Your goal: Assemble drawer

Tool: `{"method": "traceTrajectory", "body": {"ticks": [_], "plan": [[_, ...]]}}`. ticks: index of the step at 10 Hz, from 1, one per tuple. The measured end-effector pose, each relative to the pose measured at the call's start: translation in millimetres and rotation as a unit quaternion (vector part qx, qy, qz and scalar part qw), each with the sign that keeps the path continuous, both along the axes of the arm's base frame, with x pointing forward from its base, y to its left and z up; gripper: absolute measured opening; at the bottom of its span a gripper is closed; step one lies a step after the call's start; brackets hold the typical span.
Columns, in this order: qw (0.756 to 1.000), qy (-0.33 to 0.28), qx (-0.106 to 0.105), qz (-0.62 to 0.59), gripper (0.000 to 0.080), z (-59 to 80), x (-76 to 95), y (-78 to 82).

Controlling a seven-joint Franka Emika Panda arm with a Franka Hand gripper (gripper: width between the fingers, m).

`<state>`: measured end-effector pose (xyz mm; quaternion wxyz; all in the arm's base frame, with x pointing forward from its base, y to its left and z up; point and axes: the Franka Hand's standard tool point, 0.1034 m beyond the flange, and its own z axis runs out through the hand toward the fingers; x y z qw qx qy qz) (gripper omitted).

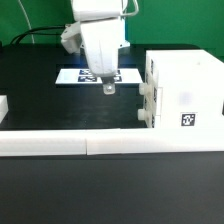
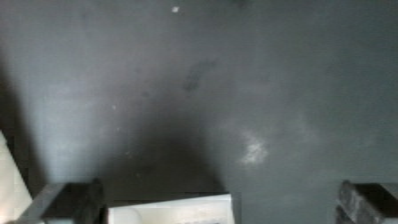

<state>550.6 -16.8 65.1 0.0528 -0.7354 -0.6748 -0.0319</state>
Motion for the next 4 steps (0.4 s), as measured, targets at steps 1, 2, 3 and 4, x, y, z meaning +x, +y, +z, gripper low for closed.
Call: {"method": "traceTrajectory", "body": {"ticks": [1,2,3,4], "plan": [[1.0,0.001,0.001,-0.001,0.0649,-1.2,-0.6,1.0],[1.0,0.002,0.001,-0.001,0.0649,-1.8,-0.9,0.7],[1.0,0.002,0.001,-0.001,0.0649,-2.0,-1.0,0.5],[1.0,0.002,0.001,-0.001,0.0649,-2.3,-1.2,0.5]]}}
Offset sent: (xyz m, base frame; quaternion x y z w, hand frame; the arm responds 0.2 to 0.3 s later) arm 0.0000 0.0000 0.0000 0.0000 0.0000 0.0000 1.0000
